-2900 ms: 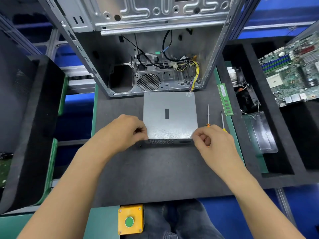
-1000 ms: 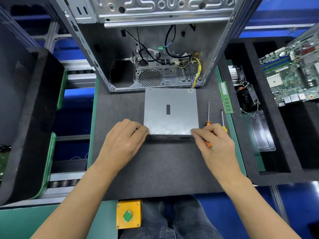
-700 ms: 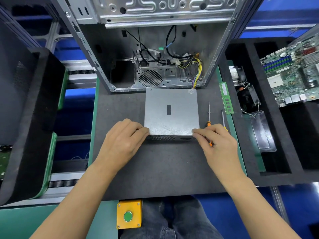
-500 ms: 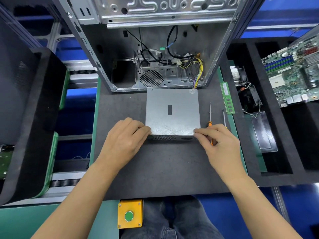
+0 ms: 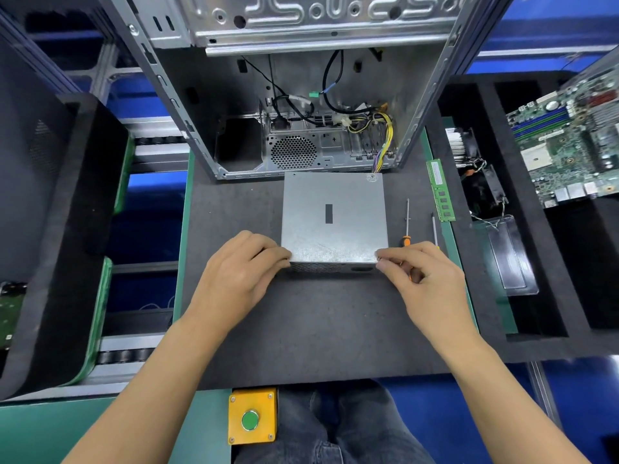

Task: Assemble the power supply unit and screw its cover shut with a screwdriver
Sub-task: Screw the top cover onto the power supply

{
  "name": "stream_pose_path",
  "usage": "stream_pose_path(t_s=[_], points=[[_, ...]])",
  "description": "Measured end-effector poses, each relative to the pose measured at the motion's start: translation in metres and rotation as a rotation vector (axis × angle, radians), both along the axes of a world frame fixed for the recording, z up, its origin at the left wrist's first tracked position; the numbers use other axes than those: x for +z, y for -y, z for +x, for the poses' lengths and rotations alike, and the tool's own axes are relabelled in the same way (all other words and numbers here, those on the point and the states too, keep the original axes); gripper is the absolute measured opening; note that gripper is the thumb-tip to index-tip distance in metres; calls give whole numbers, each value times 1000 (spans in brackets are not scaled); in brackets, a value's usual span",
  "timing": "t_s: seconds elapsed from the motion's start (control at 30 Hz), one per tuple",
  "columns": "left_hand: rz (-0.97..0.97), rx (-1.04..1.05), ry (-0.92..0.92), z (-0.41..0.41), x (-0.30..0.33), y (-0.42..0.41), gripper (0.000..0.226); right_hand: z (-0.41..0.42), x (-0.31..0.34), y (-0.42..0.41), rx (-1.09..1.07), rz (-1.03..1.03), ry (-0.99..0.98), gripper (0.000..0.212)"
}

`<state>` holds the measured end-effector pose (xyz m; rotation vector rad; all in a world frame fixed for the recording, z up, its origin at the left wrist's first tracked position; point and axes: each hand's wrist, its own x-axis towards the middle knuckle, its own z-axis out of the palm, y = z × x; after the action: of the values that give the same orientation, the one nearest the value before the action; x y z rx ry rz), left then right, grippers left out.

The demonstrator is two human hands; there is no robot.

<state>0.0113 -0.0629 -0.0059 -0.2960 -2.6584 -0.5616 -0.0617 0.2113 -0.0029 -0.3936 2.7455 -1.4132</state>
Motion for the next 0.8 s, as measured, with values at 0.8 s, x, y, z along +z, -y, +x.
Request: stream_pose_path(t_s=[0.8], points=[[241,125,134,7,-2,1,14,6,4,3,-51,-81,74,18]])
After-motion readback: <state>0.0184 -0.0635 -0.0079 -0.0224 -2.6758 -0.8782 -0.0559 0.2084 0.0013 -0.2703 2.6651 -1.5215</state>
